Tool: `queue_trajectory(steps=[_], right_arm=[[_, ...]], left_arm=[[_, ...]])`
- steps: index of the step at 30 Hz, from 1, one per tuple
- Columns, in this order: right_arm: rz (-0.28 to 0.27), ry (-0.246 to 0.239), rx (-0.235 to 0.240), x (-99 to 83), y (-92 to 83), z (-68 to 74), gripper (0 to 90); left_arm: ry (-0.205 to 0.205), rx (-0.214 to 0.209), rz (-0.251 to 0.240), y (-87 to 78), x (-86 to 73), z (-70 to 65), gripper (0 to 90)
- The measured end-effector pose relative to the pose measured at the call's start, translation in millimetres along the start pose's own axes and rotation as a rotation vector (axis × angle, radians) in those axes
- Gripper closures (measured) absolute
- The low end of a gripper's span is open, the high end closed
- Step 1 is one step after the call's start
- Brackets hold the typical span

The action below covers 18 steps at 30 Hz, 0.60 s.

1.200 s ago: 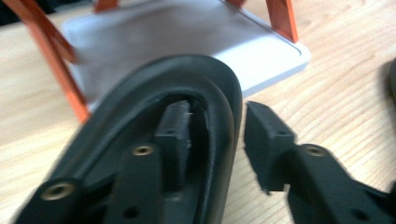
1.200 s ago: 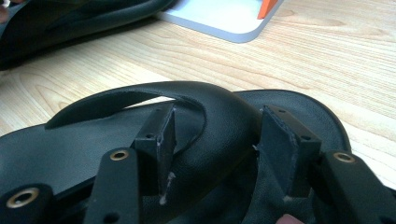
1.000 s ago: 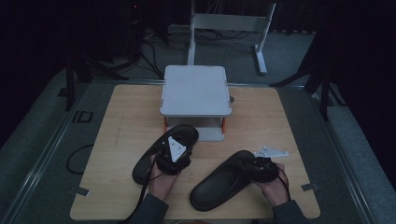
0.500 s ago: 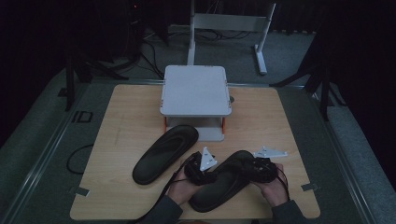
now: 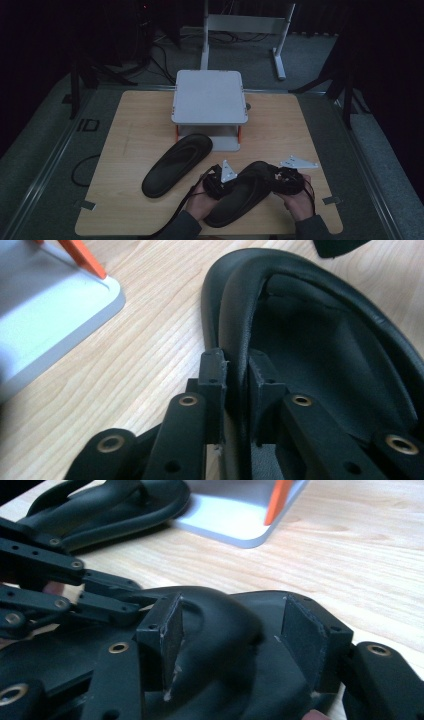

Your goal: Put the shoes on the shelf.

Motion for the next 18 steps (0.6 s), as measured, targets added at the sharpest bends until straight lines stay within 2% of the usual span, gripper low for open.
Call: queue_trajectory(steps=[4, 7, 12, 13, 18], right_arm=[[-0.005, 0.013, -0.011, -1.0, -1.9, -4.8, 41.7], [-0.004, 0.016, -0.013, -1.6, -2.0, -5.7, 41.7], [0.0, 0.012, -0.012, -2.1, -1.1, -5.0, 41.7], [0.0, 0.012, -0.012, -2.1, -1.1, -5.0, 41.7], [0.005, 0.01, -0.01, -2.9, 0.6, -4.5, 41.7]], left_arm=[[-0.007, 0.014, 0.0, -6.5, -4.9, 3.4, 81.2], [-0.03, 0.029, -0.006, -12.1, -9.7, 8.2, 81.3], [-0.068, 0.09, -0.025, -26.1, -17.5, 20.6, 81.2], [-0.068, 0.09, -0.025, -26.1, -17.5, 20.6, 81.2], [-0.135, 0.169, -0.047, -40.9, -24.5, 37.7, 81.2]])
Point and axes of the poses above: each handheld gripper's, and its own axes: y roughly forward along the jaws, x roughly out of its top, z roughly to its left, the point moved 1 cm from there along y, roughly forward along the jaws
